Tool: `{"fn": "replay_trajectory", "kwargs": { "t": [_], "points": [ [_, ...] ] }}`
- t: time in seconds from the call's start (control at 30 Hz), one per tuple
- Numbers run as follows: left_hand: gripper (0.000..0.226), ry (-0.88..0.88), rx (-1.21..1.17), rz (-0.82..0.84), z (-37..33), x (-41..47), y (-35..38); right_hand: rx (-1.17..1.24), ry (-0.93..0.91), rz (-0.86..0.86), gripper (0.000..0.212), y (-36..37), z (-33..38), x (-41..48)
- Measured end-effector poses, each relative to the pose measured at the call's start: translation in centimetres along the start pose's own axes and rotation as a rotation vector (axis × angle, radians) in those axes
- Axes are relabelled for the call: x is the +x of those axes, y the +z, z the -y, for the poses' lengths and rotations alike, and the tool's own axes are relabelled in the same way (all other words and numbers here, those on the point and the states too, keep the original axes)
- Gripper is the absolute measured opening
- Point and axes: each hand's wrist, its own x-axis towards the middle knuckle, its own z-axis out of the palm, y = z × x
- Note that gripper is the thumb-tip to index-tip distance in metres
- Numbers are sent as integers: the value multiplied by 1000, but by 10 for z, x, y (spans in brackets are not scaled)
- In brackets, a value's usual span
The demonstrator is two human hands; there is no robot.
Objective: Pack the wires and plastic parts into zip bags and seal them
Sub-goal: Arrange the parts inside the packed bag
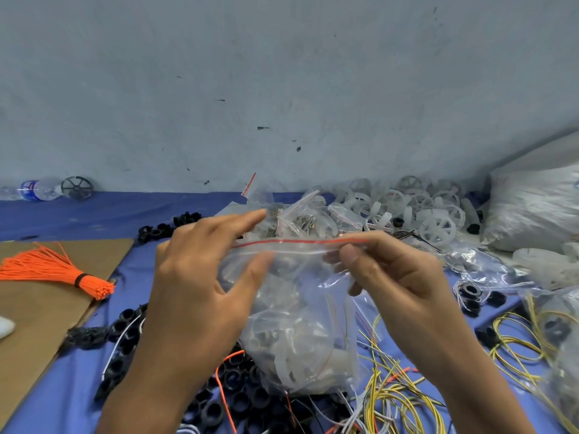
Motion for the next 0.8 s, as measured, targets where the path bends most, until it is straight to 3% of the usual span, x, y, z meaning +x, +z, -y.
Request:
{"fn": "replay_trajectory", "kwargs": {
  "t": [0.1,0.17,0.27,0.6,0.8],
  "points": [
    [36,144,46,47,-13,-3,5,-11,-50,60,15,9,3,-3],
    [20,126,-85,75,-18,-4,8,-17,-62,70,14,10,4,-4],
    [13,62,-205,86,-19,-4,5,-36,-75,69,11,10,5,-3],
    [5,26,-161,111,-6,-2,-2,-16,-18,-33,12,2,8,-2],
    [15,54,-197,130,-9,-1,-1,85,19,-66,13,0,9,-3]
  ]
}}
